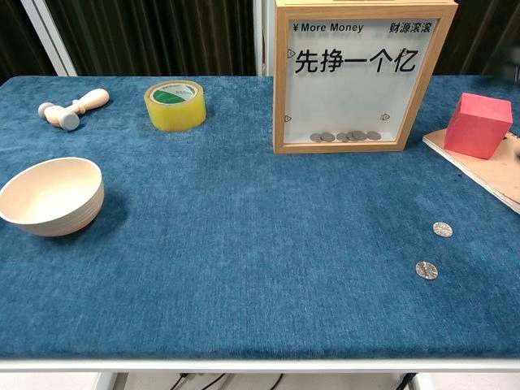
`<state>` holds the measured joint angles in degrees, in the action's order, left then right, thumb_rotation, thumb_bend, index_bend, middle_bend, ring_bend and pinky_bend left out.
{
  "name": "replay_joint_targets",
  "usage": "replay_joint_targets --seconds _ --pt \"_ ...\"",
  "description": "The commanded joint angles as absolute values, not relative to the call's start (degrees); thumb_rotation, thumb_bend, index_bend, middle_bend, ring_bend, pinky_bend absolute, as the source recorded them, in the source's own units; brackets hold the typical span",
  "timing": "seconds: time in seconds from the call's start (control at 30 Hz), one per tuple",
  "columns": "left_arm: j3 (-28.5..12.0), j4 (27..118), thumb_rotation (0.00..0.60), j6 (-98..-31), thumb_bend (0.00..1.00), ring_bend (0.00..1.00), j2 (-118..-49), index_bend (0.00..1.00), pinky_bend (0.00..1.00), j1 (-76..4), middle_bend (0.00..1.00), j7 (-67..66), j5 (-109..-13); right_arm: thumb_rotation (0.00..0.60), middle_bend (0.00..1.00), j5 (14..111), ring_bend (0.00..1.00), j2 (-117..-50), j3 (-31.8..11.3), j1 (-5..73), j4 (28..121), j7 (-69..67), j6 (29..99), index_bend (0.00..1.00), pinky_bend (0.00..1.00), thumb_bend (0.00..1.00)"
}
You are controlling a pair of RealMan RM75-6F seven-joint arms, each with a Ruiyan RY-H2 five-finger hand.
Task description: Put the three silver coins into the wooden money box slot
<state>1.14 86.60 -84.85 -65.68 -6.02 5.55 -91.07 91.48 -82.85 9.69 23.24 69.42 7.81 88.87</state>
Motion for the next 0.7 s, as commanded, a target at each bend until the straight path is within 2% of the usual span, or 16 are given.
replay_joint_targets --seconds 0.03,0.3,0.7 --pt "1.21 86.51 0.600 -84.85 0.00 0.00 -65.78 0.01 0.00 -5.91 0.00 5.43 -90.98 0.600 0.03 92.52 0.00 -85.66 11.60 21.12 65.63 6.28 84.18 0.20 0.00 0.31" --pt "1.19 85.37 0.600 -85.24 0.00 0.00 -66.14 0.01 0.00 -5.51 0.00 6.81 -90.68 0.600 0.05 92.82 0.00 -90.33 10.32 19.79 61.78 3.38 80.83 0.30 0.00 0.29" --pt "0.94 83.02 0.600 -85.95 0.00 0.00 -66.58 0.01 0.00 -5.30 0.00 9.48 -90.81 0.600 0.05 93.71 0.00 -95.72 7.58 18.40 56.46 1.40 80.74 0.35 0.00 0.32"
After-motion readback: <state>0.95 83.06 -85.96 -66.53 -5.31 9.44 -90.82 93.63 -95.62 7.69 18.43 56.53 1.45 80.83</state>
